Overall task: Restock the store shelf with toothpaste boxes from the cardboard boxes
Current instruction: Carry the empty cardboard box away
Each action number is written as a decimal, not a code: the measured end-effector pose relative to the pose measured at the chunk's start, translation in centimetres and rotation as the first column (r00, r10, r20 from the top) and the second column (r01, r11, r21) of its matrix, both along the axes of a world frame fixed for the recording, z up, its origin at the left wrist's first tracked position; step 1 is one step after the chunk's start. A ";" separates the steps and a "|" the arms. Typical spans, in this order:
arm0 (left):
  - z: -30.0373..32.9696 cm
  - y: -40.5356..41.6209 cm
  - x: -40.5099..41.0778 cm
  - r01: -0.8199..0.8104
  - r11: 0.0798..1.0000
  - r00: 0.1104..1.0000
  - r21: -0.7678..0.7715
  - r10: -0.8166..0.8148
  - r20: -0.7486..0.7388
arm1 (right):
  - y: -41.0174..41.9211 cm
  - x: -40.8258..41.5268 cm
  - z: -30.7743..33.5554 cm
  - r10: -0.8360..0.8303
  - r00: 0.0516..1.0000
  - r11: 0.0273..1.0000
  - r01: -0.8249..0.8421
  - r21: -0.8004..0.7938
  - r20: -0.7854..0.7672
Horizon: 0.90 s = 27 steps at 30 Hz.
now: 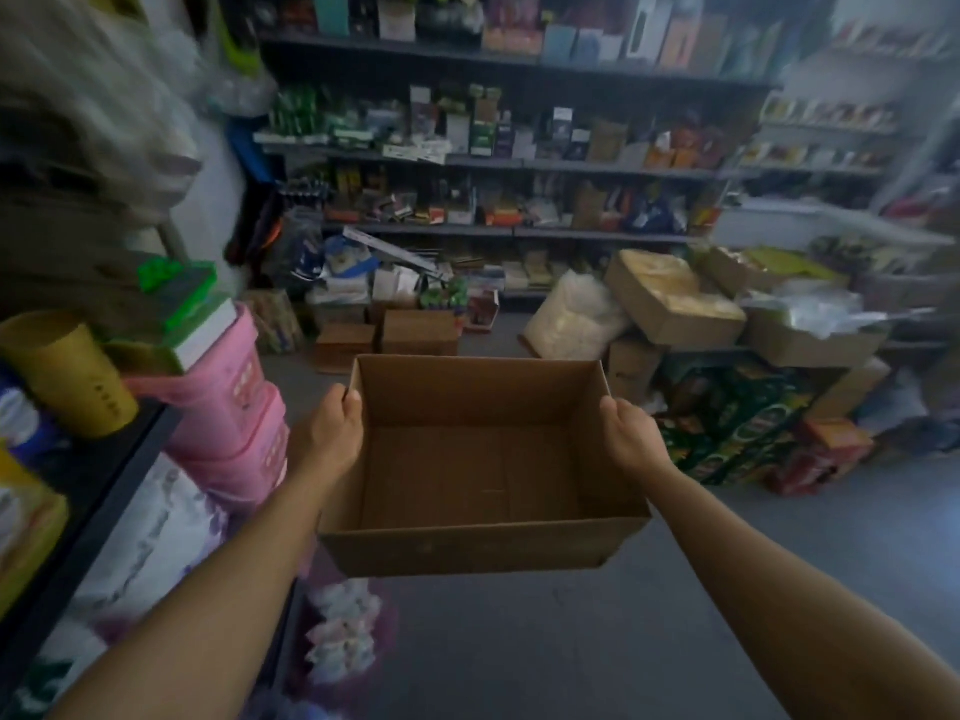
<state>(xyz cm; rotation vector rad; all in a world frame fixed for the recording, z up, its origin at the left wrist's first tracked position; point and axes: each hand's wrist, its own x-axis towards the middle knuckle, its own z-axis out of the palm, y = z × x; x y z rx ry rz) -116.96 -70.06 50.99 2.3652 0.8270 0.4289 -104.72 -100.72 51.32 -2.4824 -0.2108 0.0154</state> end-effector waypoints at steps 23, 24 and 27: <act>-7.1 34.3 63.3 -0.138 0.990 0.989 0.023 0.139 -0.053 | 36.3 66.3 -5.7 0.046 0.992 0.999 -0.048 -0.013 -0.117; -8.0 36.1 65.8 -0.129 0.991 0.990 0.025 0.131 -0.056 | 37.9 68.7 -6.7 0.035 0.992 0.999 -0.035 -0.001 -0.125; -11.6 41.3 74.0 -0.087 0.996 0.995 0.014 0.088 -0.049 | 42.7 75.9 -10.7 0.002 0.989 1.000 -0.001 0.007 -0.148</act>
